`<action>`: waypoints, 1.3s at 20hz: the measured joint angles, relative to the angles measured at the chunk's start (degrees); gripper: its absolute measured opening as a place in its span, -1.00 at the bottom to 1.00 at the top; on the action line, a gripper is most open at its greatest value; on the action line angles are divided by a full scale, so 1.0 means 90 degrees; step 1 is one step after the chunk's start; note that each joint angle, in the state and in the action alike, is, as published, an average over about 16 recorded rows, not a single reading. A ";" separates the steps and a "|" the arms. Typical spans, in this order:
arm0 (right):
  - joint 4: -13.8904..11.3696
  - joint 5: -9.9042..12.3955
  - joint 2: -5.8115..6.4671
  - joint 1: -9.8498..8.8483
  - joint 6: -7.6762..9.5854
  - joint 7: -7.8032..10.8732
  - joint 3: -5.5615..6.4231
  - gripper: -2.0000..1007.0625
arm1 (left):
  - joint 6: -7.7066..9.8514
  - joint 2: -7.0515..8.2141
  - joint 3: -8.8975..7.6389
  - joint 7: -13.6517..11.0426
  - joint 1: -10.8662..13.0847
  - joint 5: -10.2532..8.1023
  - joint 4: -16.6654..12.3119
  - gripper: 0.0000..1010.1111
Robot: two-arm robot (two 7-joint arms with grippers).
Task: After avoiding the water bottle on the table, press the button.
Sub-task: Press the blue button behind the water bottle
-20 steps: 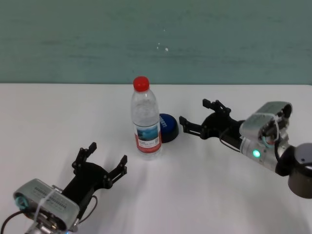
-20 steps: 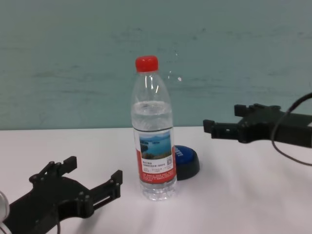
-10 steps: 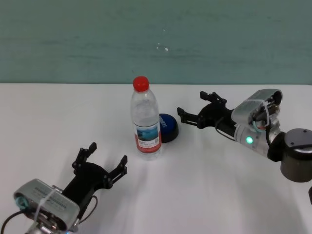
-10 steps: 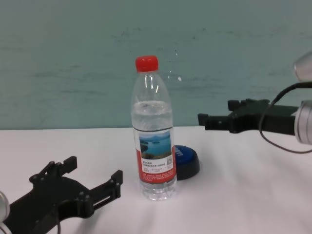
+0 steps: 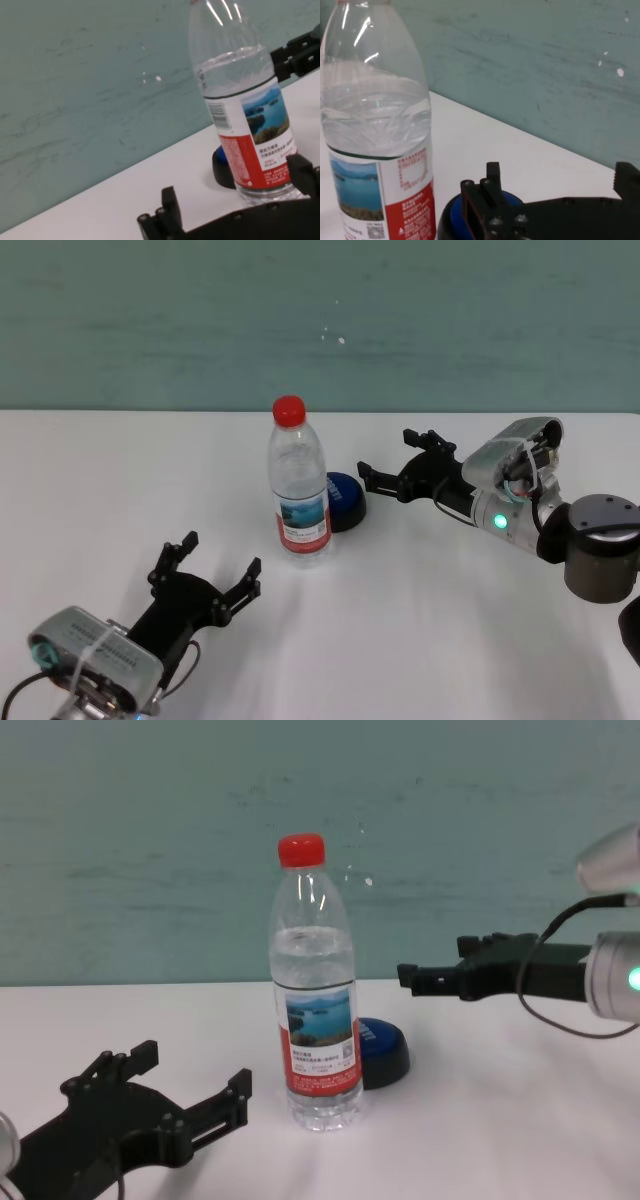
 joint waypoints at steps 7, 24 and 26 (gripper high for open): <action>0.0368 -0.0028 -0.0137 0.0215 0.0019 0.0024 -0.0062 0.99 | 0.0000 0.0000 0.0000 0.0000 0.0000 0.0000 0.0000 0.98; 0.1298 -0.0149 -0.0470 0.0707 0.0012 0.0054 -0.0140 0.99 | 0.0000 0.0000 0.0000 0.0000 0.0000 0.0000 0.0000 0.98; 0.1360 -0.0174 -0.0501 0.0740 0.0012 0.0058 -0.0155 0.99 | 0.0000 0.0000 0.0000 0.0000 0.0000 0.0000 0.0000 0.98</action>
